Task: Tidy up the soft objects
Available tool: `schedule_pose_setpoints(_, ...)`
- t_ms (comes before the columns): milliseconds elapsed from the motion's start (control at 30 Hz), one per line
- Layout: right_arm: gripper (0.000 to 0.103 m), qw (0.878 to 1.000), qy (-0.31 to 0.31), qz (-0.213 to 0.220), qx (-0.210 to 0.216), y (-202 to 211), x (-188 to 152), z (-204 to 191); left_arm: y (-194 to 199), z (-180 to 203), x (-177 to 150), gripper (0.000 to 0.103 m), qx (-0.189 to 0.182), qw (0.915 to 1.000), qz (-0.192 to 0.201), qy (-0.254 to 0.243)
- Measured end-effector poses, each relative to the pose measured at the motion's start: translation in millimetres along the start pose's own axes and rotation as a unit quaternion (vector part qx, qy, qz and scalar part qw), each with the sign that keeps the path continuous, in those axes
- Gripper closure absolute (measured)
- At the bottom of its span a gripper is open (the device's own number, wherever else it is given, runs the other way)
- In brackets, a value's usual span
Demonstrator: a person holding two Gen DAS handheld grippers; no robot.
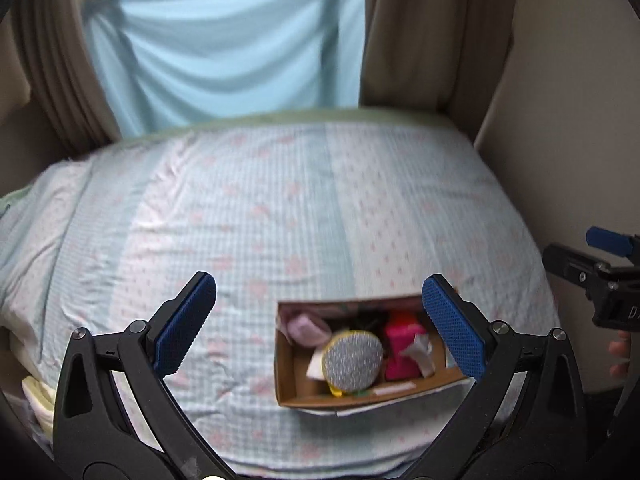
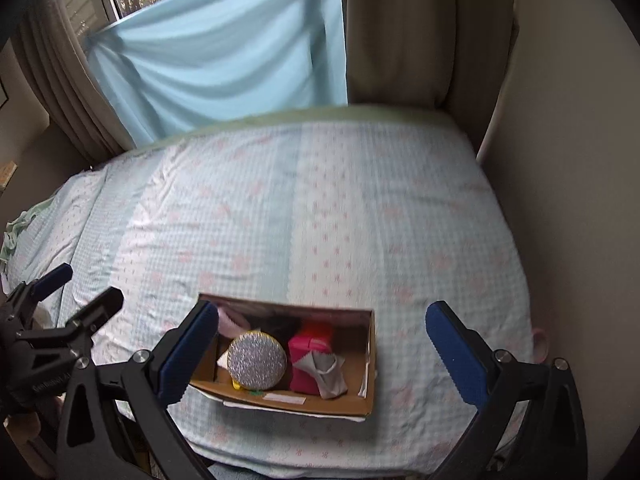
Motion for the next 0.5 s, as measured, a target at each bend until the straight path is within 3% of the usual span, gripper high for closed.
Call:
schedule_pose_setpoints(167, 0.0, 0.999, -0.003, 0.049, -0.007, 40.3, 14.0, -8.0, 40.6, -8.4, 21.4, 0.0, -0.005, 0.9982, 0.058, 0.012)
schedule_pose_setpoints(500, 0.0, 0.995, -0.004, 0.097, -0.039, 69.6, 17.0, -9.9, 66.3, -11.9, 20.8, 0.0, 0.008, 0.9951, 0.098, 0.008)
Point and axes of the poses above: each gripper's, at about its wrist camera, not at the fingertips, and y roughly against the way its jaws point, z to its right, x to its top, the point moved 4 cm from there along -y, roughly the way its jaws point, and after that the axes turned 1 degree about -x, right-handed, at the moved point
